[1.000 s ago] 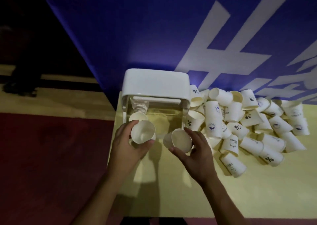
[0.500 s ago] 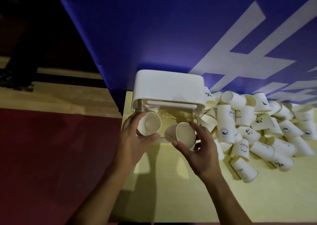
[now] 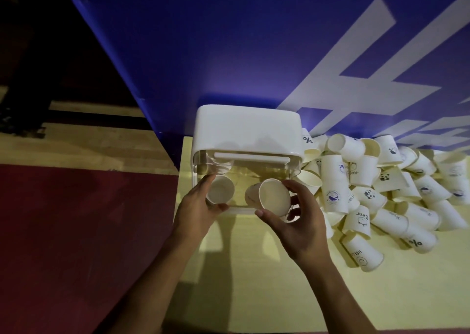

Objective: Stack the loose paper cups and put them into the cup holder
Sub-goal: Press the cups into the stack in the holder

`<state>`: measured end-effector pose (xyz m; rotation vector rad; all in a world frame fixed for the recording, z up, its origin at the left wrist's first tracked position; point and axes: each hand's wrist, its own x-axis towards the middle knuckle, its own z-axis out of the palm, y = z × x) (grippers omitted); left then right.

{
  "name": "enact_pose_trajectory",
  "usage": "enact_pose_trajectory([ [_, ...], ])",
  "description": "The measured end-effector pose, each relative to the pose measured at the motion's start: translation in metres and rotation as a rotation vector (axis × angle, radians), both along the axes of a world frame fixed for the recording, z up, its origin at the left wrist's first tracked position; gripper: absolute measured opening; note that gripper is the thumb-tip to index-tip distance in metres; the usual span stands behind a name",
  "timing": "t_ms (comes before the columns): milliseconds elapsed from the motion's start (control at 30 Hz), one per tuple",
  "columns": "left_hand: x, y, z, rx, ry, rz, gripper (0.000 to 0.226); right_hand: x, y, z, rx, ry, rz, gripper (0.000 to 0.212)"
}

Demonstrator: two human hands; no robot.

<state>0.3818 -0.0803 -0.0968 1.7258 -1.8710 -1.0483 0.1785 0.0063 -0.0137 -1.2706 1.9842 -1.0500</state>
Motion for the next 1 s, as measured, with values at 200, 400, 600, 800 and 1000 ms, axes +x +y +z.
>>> enact_pose_trajectory([
  [200, 0.002, -0.001, 0.005, 0.101, 0.162, -0.019, 0.075, 0.030, -0.027, 0.000, -0.068, 0.003, 0.103, 0.073],
  [400, 0.023, 0.008, 0.012, 0.130, 0.103, 0.033, 0.087, 0.056, -0.050, -0.025, -0.040, 0.031, 0.227, 0.076],
  [600, 0.027, 0.003, 0.008, 0.167, 0.130, -0.002, 0.089, 0.062, -0.065, -0.057, 0.056, 0.129, 0.258, 0.077],
  [800, 0.023, 0.004, 0.010, 0.173, 0.135, -0.087, 0.081, 0.062, -0.064, -0.081, 0.144, 0.012, 0.258, 0.080],
  [1000, 0.023, 0.005, 0.005, 0.204, 0.120, -0.094, 0.086, 0.065, -0.063, -0.083, 0.164, -0.078, 0.207, 0.078],
])
